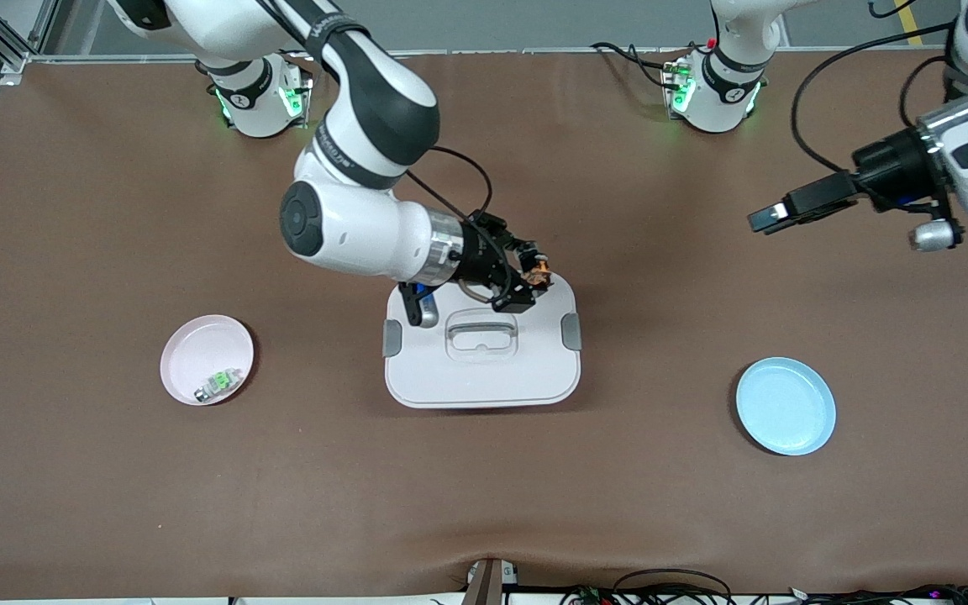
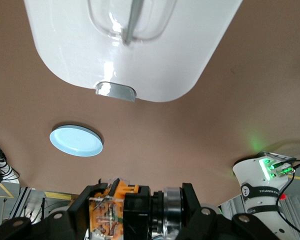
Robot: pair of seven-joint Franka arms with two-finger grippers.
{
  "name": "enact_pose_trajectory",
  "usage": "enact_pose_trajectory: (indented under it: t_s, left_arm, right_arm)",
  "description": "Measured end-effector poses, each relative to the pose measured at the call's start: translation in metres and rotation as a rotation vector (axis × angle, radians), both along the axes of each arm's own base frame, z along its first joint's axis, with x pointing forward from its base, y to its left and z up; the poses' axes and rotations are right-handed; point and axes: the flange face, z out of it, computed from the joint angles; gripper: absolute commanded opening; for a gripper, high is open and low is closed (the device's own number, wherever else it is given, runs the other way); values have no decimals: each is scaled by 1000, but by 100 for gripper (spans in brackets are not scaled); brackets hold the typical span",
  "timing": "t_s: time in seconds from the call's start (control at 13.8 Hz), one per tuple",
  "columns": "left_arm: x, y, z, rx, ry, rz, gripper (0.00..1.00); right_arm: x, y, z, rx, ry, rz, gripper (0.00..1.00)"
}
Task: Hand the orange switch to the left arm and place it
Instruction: 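Hold the switch with the right gripper while the left gripper reaches it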
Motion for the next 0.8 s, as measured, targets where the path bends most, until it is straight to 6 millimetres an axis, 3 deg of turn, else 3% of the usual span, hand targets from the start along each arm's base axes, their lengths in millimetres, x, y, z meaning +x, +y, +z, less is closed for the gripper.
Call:
enact_pose_trajectory:
  t_s: [0.36, 0.8]
  left_arm:
    - [-8, -90, -16, 43, 25, 47, 100]
    - [-13, -128, -42, 58, 37, 38, 100]
  right_arm:
    - [-8, 17, 8, -2, 58, -66, 0]
    - [-16, 36, 12, 14, 54, -116, 0]
